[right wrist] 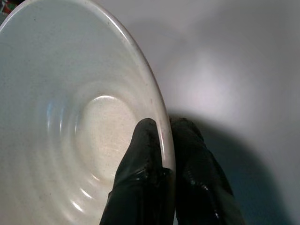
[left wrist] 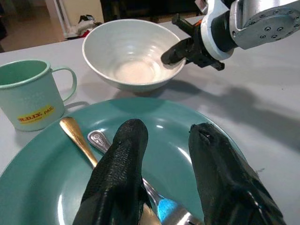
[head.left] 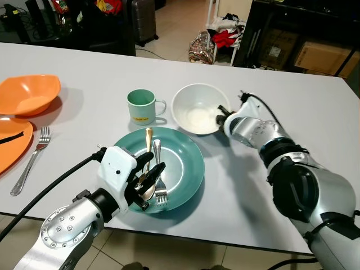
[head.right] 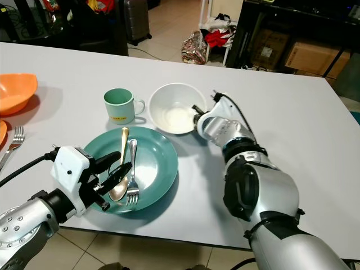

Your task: Setting the table

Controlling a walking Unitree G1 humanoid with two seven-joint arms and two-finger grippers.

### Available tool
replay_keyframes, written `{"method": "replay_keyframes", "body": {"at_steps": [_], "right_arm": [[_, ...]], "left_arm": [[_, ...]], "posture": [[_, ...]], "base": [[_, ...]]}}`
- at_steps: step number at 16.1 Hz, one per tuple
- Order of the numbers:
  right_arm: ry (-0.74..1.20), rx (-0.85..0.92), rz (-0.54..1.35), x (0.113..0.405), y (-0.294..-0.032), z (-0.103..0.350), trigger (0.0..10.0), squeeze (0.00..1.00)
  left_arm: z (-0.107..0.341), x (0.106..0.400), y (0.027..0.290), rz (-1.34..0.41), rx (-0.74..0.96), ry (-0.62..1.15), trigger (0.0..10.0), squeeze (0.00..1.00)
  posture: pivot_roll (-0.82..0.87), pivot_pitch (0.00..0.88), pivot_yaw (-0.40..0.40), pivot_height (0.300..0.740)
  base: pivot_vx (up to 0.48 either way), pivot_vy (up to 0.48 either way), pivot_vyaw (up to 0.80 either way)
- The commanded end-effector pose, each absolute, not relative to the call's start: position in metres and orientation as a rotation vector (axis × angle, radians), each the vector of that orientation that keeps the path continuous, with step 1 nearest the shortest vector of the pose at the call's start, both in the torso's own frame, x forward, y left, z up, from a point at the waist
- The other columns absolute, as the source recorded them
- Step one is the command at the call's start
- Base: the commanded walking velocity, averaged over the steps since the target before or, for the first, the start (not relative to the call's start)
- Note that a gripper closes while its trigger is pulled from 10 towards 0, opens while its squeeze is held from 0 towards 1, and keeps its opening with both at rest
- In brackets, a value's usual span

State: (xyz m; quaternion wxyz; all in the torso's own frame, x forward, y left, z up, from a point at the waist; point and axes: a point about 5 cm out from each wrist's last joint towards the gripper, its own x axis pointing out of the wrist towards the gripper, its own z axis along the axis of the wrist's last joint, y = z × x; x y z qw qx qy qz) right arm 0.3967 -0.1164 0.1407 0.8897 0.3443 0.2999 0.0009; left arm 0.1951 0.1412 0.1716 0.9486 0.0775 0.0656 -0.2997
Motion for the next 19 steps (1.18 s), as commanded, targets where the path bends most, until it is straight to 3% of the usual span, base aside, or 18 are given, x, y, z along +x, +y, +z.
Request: {"method": "replay_keyframes", "body": {"at_steps": [1,2,3,5,8,11,12,13,15,19], "right_arm": [[0.606,0.738,0.007,0.4,-0.115,0.15,10.0,0.67],[0.609,0.739,0.006,0.4,-0.115,0.15,10.0,0.67],[0.615,0.743,0.008,0.399,-0.114,0.149,10.0,0.81],[0.611,0.748,0.012,0.4,-0.115,0.149,10.0,0.93],[0.587,0.748,0.021,0.402,-0.12,0.156,10.0,1.0],[0.547,0.776,0.04,0.406,-0.135,0.167,10.0,1.0],[0.54,0.786,0.057,0.406,-0.14,0.171,10.0,0.96],[0.535,0.792,0.098,0.406,-0.146,0.175,10.0,0.76],[0.533,0.784,0.154,0.404,-0.154,0.179,10.0,0.0],[0.272,0.567,0.267,0.368,-0.171,0.197,10.0,0.0]], "left_arm": [[0.173,0.193,0.14,-0.613,0.164,0.133,10.0,0.0],[0.173,0.193,0.139,-0.611,0.164,0.133,10.0,0.0],[0.173,0.192,0.14,-0.606,0.164,0.133,10.0,0.0],[0.173,0.193,0.14,-0.602,0.164,0.134,10.0,0.0],[0.172,0.198,0.142,-0.581,0.163,0.124,10.0,0.0],[0.169,0.208,0.142,-0.565,0.152,0.099,10.0,0.0],[0.169,0.212,0.143,-0.537,0.135,0.088,10.0,0.0],[0.169,0.216,0.146,-0.497,0.107,0.077,10.0,0.0],[0.167,0.221,0.151,-0.445,0.077,0.067,10.0,0.0],[0.172,0.237,0.167,-0.245,0.072,0.005,10.0,0.0]], "posture": [[0.1,0.07,-0.065,0.74],[0.1,0.07,-0.065,0.74],[0.1,0.068,-0.068,0.74],[0.1,0.064,-0.068,0.74],[0.09,0.043,-0.063,0.74],[0.05,0.0,-0.044,0.74],[0.05,0.0,-0.038,0.74],[0.04,0.0,-0.033,0.74],[0.02,0.0,-0.012,0.74],[-0.03,0.0,0.031,0.74]], "base": [[0.0,0.0,0.0],[0.0,0.0,0.0],[0.0,0.0,0.0],[0.0,0.0,0.0],[0.0,0.0,0.0],[0.0,0.0,0.0],[0.0,0.0,0.0],[0.0,0.0,0.0],[0.0,0.0,0.0],[0.0,0.0,0.0]]}}
